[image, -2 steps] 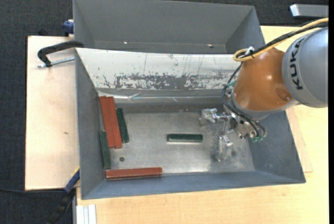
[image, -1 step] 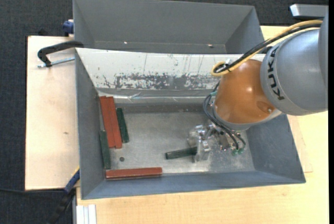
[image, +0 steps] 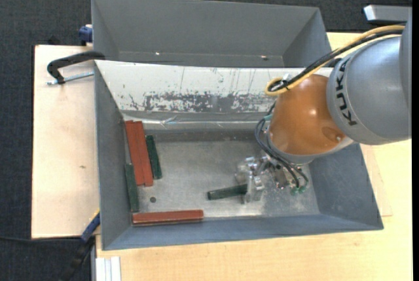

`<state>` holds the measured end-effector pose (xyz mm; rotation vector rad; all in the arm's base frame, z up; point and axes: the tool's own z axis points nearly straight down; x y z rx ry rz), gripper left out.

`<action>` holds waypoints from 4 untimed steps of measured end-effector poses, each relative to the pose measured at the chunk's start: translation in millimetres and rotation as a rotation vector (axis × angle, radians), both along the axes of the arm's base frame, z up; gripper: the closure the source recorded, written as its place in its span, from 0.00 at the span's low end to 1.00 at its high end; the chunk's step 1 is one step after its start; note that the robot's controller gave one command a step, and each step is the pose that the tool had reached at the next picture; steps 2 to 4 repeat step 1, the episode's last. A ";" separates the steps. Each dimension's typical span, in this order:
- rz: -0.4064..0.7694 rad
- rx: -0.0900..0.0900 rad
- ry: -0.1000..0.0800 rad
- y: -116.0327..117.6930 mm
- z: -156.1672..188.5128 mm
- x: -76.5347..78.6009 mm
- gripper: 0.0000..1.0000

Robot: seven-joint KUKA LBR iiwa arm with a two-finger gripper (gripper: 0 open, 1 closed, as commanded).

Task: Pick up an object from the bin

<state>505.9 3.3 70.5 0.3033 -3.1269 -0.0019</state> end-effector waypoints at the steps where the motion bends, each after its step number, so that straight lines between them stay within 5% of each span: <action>1: -0.024 0.000 -0.008 28.8 156.6 35.9 1.00; 4: -0.024 0.000 -0.008 28.8 156.6 35.9 1.00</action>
Offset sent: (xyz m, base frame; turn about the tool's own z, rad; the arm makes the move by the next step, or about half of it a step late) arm 0.0000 0.0000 0.0000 0.0000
